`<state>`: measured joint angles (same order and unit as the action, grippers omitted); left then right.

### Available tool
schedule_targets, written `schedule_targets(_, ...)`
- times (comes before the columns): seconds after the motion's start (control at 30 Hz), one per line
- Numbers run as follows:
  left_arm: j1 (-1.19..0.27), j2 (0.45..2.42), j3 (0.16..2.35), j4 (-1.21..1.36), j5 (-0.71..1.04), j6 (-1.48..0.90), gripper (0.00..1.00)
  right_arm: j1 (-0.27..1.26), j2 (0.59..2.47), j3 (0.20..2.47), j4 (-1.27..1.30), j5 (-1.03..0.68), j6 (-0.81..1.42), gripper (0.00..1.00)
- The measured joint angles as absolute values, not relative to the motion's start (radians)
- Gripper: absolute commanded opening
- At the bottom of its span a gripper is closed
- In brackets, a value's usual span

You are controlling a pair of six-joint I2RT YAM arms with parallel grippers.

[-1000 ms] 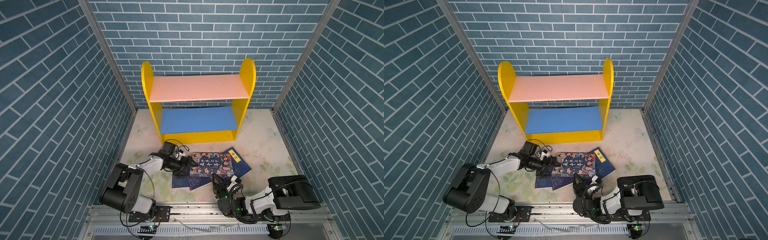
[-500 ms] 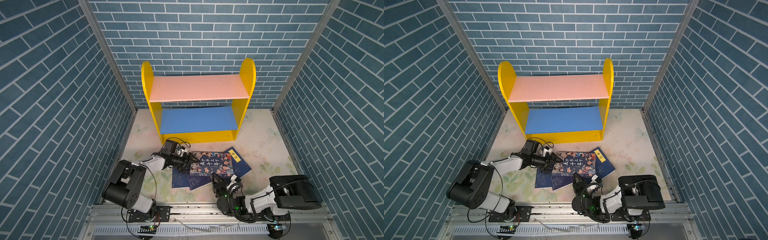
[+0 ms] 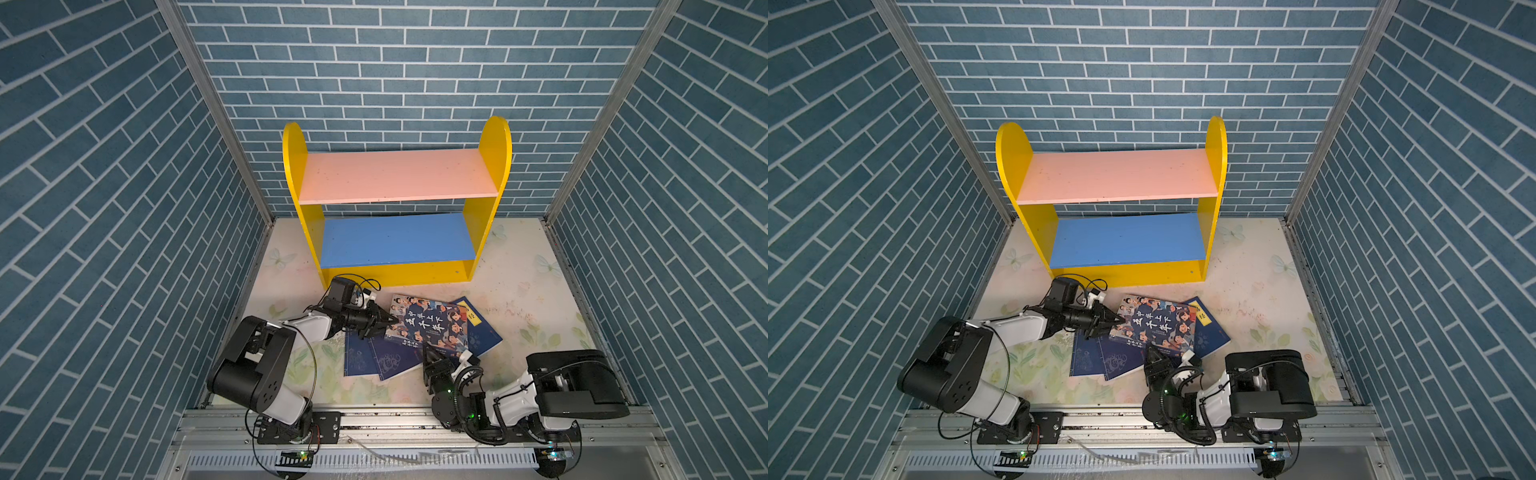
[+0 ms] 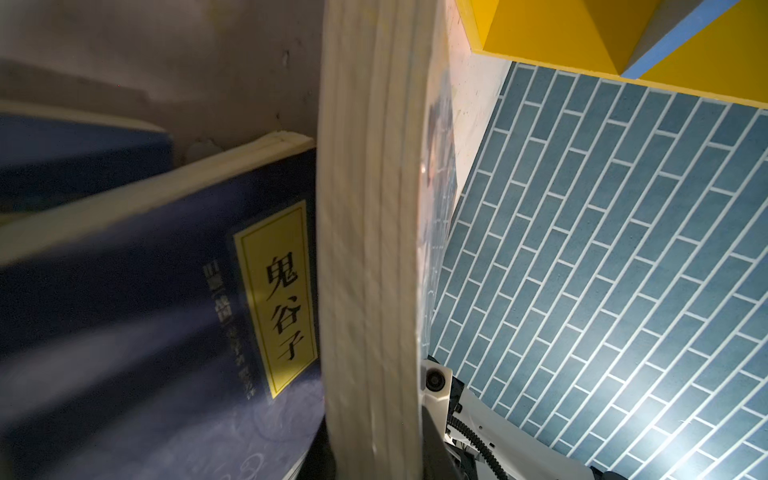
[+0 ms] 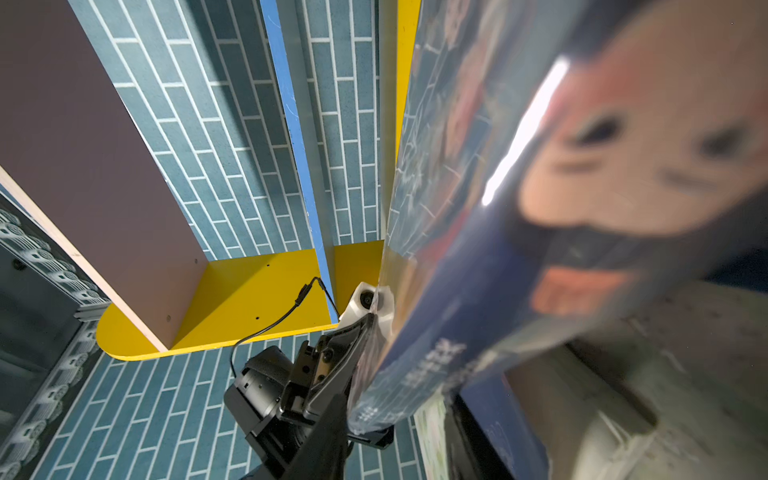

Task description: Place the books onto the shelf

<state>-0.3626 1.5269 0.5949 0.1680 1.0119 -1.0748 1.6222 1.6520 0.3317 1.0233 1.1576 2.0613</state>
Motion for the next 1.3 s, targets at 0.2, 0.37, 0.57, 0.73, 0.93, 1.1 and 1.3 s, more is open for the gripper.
schedule_targets(0.2,-0.364,1.526,0.595,0.170,1.015,-1.085,0.00,1.623,1.586,0.332,0.981,1.158,2.065,0.56)
schedule_targets(0.37,-0.365,1.505,0.590,0.170,1.012,-1.103,0.00,1.619,1.541,0.332,0.908,1.155,2.072,0.59)
schedule_targets(0.57,-0.365,1.487,0.590,0.163,1.008,-1.130,0.00,1.610,1.533,0.332,0.835,1.153,2.072,0.63)
schedule_targets(0.73,-0.365,1.486,0.590,0.161,1.015,-1.138,0.00,1.607,1.525,0.332,0.807,1.148,2.072,0.65)
schedule_targets(0.93,-0.365,1.437,0.586,0.128,1.016,-1.154,0.00,1.570,1.526,0.332,0.809,1.132,2.072,0.66)
schedule_targets(1.1,-0.365,1.392,0.571,0.092,1.014,-1.147,0.00,1.539,1.532,0.332,0.826,1.122,2.072,0.67)
schedule_targets(1.3,-0.365,1.340,0.547,0.046,1.013,-1.126,0.00,1.503,1.581,0.323,0.904,1.110,2.071,0.65)
